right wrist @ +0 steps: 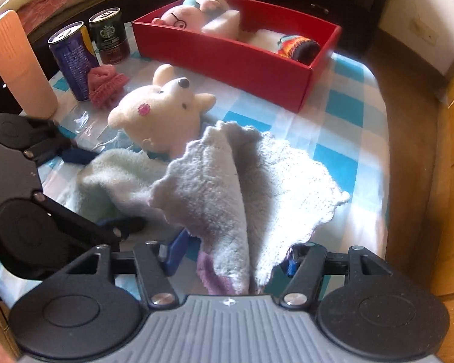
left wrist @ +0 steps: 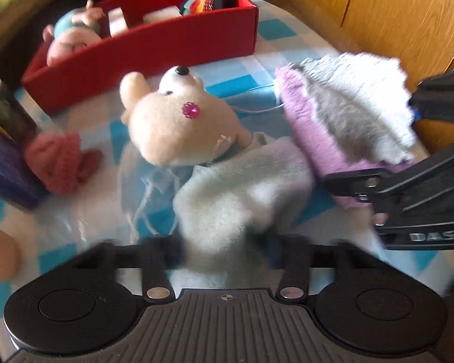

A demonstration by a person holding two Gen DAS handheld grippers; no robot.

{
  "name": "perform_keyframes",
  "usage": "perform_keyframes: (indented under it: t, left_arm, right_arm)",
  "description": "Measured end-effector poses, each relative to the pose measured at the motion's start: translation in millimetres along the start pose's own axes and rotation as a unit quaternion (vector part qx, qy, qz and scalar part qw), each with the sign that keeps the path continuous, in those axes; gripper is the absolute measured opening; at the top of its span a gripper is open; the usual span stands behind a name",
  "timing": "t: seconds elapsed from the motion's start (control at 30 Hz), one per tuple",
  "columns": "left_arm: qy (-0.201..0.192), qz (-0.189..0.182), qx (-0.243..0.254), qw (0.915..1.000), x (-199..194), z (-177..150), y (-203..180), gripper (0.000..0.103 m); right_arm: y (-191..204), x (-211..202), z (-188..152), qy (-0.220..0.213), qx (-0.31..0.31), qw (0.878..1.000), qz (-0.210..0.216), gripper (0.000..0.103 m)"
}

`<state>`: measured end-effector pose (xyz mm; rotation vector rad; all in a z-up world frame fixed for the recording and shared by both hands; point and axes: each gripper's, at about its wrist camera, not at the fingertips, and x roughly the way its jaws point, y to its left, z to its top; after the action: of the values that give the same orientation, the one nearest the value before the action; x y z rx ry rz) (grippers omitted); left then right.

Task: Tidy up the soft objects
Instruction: 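Lift the purple towel with the right tool while the left tool grasps the white towel, then carry both towels into the red box, white in the left tool, purple in the right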

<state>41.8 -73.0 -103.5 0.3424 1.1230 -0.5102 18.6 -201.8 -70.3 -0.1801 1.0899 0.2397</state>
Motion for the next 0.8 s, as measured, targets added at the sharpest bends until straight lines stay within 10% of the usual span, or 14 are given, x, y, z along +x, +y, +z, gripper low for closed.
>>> perform_keyframes:
  t: [0.13, 0.8]
  left_arm:
    - [-0.002, 0.000, -0.010, 0.9999, -11, -2, 3, 0.014]
    - [-0.116, -0.087, -0.130, 0.9809, -91, 23, 42, 0.013]
  right_arm:
    - [-2, 1, -1, 0.011, 0.002, 1.000, 0.003, 0.000]
    - [-3, -49, 18, -0.084, 0.047, 0.994, 0.042, 0.000]
